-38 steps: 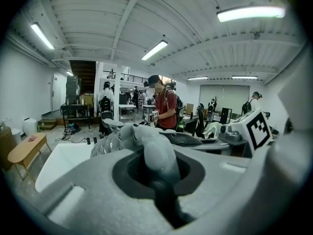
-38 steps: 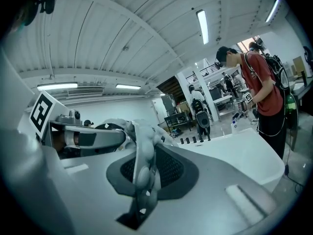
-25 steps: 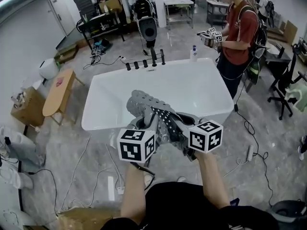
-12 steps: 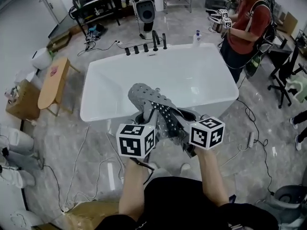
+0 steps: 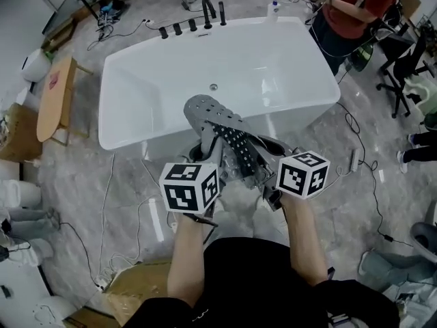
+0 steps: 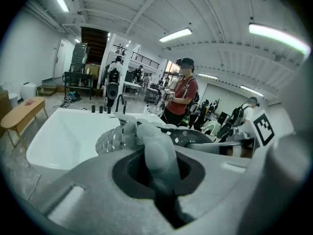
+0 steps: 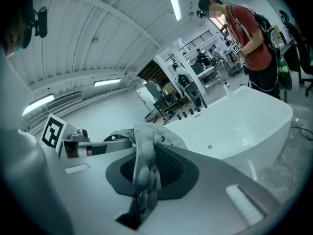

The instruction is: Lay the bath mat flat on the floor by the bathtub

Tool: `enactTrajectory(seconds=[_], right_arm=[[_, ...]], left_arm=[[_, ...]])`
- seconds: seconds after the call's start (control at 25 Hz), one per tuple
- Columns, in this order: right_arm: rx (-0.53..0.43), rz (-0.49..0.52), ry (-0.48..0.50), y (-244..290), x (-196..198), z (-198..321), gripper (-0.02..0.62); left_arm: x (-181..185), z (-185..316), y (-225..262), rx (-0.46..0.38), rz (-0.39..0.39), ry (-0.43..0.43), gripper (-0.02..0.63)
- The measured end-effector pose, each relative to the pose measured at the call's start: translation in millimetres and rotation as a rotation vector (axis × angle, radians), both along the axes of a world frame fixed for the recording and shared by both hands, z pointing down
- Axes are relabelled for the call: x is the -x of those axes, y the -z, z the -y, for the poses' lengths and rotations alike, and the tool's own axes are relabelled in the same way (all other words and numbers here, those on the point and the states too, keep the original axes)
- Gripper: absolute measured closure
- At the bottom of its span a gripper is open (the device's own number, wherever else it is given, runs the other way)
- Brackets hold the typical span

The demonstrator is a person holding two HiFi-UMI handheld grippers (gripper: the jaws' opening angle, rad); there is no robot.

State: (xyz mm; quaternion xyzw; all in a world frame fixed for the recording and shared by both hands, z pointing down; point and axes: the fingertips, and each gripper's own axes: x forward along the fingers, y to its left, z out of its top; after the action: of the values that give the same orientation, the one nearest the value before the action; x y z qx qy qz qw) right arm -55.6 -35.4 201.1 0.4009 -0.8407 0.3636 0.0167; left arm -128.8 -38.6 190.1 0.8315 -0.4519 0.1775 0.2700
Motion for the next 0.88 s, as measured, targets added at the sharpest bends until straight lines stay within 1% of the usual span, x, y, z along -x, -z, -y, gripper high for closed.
enactTrajectory(seconds=[0.08, 0.2, 0.52, 0.76, 0.88], right_arm=[[0.034, 0.025, -0.016, -11.4, -3.5, -0.2, 0.568], [0.076, 0.032, -0.043, -27.9, -11.4, 0.4, 0.568], [0.142, 0.036, -0.093, -64.1, -22.1, 6.4, 0.568], [0.193, 0.078, -0.133, -102.6, -27.3, 5.2, 0.568], [0.218, 0.054, -0.139, -125.2, -35.4, 9.1, 0.568]], left_arm=[[-0.3, -1.6, -15.3, 0.023, -0.006, 0.000, 0.584], [-4.4, -5.5, -35.1, 0.069, 0.001, -0.019, 0.584], [2.0, -8.6, -73.0, 0.134, 0.003, -0.003, 0.584], [7.7, -14.9, -115.4, 0.187, 0.016, -0.014, 0.586], [4.3, -11.5, -140.2, 0.212, 0.004, -0.015, 0.586]])
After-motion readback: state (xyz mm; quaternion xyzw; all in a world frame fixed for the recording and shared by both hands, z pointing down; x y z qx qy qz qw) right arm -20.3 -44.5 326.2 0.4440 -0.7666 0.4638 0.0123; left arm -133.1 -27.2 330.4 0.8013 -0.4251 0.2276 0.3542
